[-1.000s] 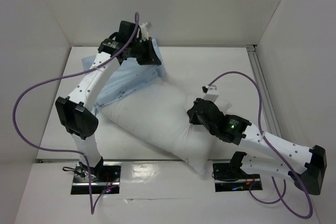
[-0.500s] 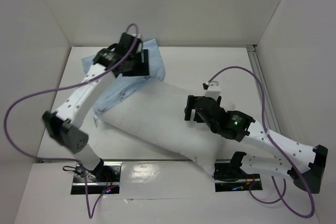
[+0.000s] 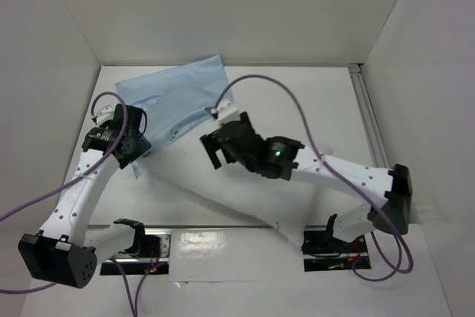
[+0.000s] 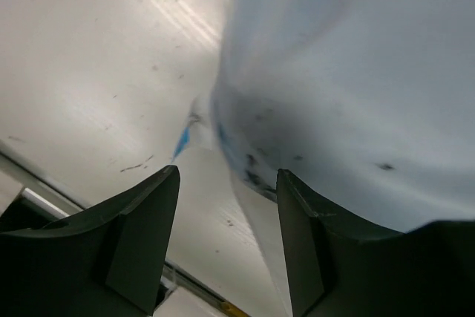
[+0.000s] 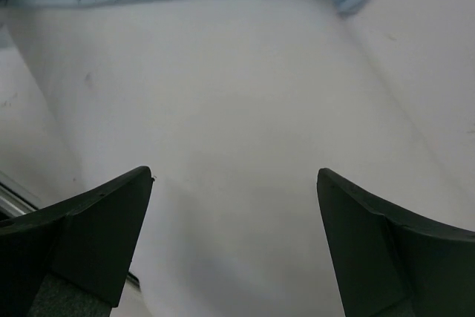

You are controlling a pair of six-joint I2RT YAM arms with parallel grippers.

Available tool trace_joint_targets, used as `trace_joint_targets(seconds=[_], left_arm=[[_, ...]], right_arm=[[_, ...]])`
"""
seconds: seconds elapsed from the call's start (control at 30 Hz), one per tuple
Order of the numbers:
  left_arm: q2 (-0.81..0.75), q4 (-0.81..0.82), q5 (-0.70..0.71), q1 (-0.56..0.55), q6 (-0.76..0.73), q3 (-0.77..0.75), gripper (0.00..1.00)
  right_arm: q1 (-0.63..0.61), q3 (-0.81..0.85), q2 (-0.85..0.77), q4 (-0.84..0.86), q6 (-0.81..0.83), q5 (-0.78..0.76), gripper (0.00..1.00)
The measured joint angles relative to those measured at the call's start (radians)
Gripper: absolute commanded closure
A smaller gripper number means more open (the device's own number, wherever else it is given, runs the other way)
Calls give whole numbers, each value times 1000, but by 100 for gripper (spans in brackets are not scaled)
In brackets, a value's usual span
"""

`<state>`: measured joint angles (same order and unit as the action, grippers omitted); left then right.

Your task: Put the pillow into the pillowcase

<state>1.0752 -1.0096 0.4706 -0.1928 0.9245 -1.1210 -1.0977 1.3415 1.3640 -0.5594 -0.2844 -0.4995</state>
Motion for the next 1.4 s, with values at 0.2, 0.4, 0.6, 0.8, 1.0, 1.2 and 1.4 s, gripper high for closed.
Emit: trace_joint_targets(seconds=[0.2,0.4,0.6,0.8,1.0,1.2,1.4], left_arm=[[-18,-6,-31,98,50,109,31],[-54,62,-96,133,-8,113,30],[-109,207,-292,138,-196,148,23],[-190,323,-386,134,-287,186,34],[-214,439,-391,144,-286,240,36],[-214,614,-399,222,-199,352,74],[-229,799,-446,280,-118,552,58]], right_arm=[[-139,3,226,82,79,15,1],[-132,22,344,164,142,-27,96],[-42,62,341,166,190,84,100],[204,56,218,152,248,396,100],[321,56,179,84,313,546,100],[359,55,178,39,336,652,100],[389,55,177,38,337,688,100]])
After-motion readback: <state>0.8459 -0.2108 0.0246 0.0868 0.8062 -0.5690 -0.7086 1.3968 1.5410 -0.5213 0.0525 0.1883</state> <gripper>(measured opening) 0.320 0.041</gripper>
